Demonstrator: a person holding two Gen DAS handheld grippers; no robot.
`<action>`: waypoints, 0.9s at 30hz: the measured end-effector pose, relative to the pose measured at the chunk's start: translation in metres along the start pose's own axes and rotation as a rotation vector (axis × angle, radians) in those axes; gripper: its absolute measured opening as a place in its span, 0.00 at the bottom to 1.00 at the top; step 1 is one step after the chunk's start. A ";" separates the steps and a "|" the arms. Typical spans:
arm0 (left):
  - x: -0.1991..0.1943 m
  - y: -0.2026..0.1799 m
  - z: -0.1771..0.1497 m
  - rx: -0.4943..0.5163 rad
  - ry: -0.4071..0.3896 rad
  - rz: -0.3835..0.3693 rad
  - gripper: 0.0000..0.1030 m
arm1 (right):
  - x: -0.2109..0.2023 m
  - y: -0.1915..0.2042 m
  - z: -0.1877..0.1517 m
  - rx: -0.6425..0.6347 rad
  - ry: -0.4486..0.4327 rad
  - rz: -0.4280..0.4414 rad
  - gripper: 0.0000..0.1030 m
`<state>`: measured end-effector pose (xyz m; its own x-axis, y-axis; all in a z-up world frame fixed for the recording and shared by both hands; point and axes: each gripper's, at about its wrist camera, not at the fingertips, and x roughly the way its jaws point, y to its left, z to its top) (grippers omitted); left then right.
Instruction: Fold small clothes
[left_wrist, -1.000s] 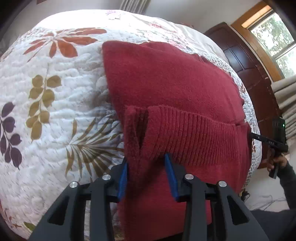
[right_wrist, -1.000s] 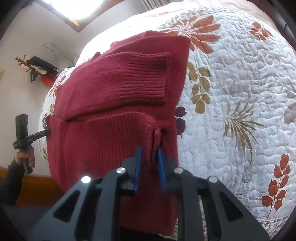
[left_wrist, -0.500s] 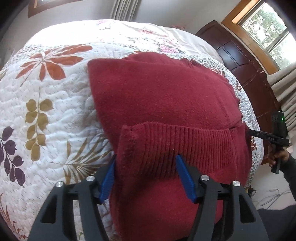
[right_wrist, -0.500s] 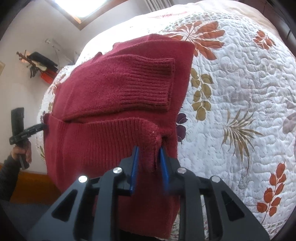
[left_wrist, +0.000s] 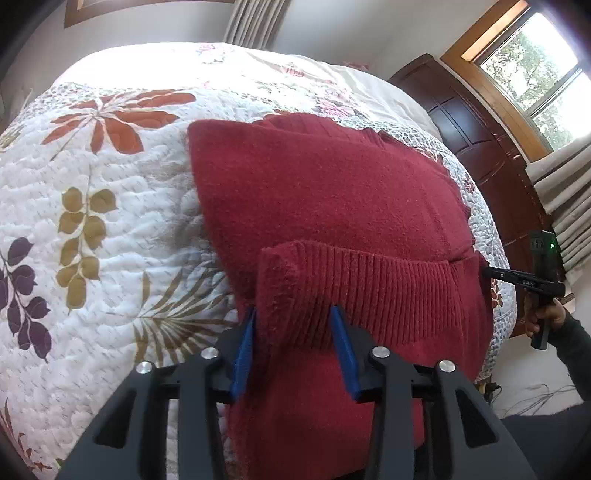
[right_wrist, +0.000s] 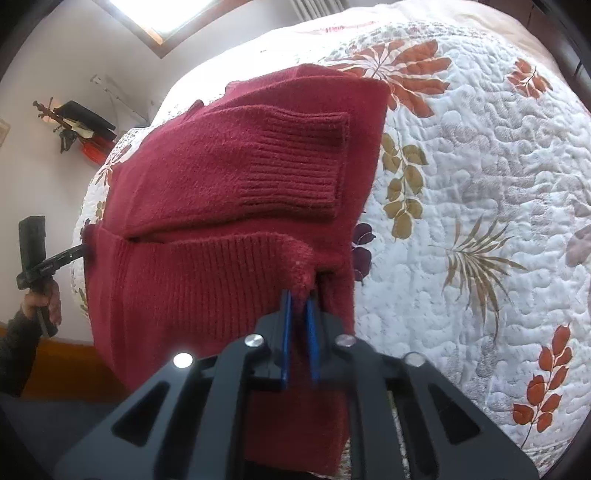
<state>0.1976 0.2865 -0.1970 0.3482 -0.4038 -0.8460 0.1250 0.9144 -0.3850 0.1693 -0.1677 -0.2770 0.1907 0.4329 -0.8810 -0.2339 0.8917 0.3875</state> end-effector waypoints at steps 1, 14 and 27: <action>0.001 -0.001 0.001 0.004 0.003 0.000 0.39 | 0.001 0.000 0.001 0.002 0.005 0.001 0.18; -0.025 -0.003 -0.005 -0.010 -0.061 0.013 0.05 | -0.032 0.005 -0.009 0.036 -0.078 -0.022 0.05; -0.118 -0.015 -0.017 -0.061 -0.291 -0.066 0.05 | -0.111 0.043 -0.005 0.015 -0.275 -0.013 0.05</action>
<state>0.1387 0.3201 -0.0977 0.5936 -0.4288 -0.6810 0.1029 0.8797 -0.4643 0.1329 -0.1778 -0.1635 0.4460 0.4390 -0.7800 -0.2159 0.8985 0.3823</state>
